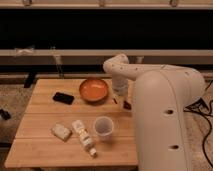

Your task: Place the pepper in the ceramic bowl

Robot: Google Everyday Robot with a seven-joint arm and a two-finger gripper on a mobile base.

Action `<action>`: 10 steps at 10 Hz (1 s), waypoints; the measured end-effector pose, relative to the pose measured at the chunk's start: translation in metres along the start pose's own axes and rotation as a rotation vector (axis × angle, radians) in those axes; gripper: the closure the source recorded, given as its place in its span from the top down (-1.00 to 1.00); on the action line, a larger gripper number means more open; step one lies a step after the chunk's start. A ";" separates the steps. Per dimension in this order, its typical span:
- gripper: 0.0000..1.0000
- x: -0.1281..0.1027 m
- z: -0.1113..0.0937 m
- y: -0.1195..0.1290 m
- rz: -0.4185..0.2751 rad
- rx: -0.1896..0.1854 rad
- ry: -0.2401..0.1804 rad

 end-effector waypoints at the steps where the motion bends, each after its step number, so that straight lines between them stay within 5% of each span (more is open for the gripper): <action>1: -0.79 -0.020 -0.016 0.000 -0.031 0.031 -0.048; 5: -0.79 -0.069 -0.050 0.004 -0.132 0.105 -0.151; 10: -0.72 -0.139 -0.071 0.002 -0.222 0.117 -0.233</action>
